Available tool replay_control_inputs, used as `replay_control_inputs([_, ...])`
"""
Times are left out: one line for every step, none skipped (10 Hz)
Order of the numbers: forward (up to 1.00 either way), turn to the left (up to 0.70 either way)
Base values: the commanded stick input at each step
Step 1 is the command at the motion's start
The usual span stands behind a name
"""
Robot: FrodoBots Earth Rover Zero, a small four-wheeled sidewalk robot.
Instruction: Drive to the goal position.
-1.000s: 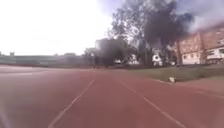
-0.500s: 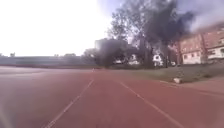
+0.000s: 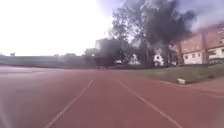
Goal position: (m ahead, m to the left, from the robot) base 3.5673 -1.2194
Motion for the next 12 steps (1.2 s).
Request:
replay_control_inputs([0.70, 0.00])
replay_control_inputs([0.70, 0.00])
replay_control_inputs([0.70, 0.00])
replay_control_inputs([0.70, 0.00])
replay_control_inputs([0.70, 0.00])
replay_control_inputs([0.70, 0.00])
replay_control_inputs([0.70, 0.00])
replay_control_inputs([0.70, 0.00])
replay_control_inputs([0.70, 0.00])
replay_control_inputs([0.70, 0.00])
replay_control_inputs([0.70, 0.00])
replay_control_inputs([0.70, 0.00])
